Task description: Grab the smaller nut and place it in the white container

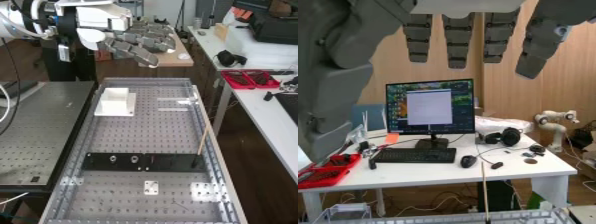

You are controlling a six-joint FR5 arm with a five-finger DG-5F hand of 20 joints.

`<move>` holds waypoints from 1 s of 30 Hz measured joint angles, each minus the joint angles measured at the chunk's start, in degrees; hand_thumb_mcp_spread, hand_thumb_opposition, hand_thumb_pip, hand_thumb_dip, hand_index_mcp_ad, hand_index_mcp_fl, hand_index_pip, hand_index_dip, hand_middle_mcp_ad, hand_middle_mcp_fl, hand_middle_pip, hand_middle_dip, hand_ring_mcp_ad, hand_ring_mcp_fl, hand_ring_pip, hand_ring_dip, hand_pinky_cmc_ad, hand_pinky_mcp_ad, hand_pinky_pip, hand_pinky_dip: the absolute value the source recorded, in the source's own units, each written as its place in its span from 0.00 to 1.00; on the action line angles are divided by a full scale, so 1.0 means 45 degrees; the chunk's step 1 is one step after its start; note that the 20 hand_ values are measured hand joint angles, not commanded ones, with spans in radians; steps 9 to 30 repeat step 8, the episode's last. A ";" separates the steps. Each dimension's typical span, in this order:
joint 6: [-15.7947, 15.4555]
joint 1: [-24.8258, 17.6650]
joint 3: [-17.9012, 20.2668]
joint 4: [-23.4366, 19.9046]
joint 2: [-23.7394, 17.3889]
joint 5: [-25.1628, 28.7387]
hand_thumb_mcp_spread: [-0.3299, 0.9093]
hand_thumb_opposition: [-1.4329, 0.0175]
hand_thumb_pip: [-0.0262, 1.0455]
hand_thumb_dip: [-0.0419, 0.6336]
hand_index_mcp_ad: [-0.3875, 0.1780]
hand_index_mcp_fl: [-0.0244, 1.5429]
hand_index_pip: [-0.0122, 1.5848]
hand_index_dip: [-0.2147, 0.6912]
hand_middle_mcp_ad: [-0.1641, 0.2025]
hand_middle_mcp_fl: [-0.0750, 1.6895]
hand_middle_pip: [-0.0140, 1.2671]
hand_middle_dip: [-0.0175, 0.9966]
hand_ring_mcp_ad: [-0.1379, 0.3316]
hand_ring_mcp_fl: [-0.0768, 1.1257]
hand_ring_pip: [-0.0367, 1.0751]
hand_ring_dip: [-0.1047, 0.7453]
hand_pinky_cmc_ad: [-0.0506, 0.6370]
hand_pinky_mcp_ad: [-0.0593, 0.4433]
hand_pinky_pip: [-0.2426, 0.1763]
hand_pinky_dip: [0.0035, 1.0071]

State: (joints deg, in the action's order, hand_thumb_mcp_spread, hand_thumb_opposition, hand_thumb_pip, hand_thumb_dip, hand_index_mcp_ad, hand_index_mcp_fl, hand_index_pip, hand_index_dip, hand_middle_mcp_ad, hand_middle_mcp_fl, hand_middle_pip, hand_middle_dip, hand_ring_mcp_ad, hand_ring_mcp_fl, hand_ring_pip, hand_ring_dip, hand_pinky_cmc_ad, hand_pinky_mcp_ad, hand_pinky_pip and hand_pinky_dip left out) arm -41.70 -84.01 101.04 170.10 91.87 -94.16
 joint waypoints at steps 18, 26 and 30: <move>0.0053 0.0007 0.0065 -0.0046 -0.0011 0.0022 0.44 0.46 0.44 0.22 0.44 0.05 0.07 0.48 0.64 0.04 0.12 0.31 0.65 0.06 0.11 0.26 0.70 0.74 0.30 0.32; 0.0053 0.0007 0.0065 -0.0046 -0.0011 0.0022 0.44 0.46 0.44 0.22 0.44 0.05 0.07 0.48 0.64 0.04 0.12 0.31 0.65 0.06 0.11 0.26 0.70 0.74 0.30 0.32; 0.0053 0.0007 0.0065 -0.0046 -0.0011 0.0022 0.44 0.46 0.44 0.22 0.44 0.05 0.07 0.48 0.64 0.04 0.12 0.31 0.65 0.06 0.11 0.26 0.70 0.74 0.30 0.32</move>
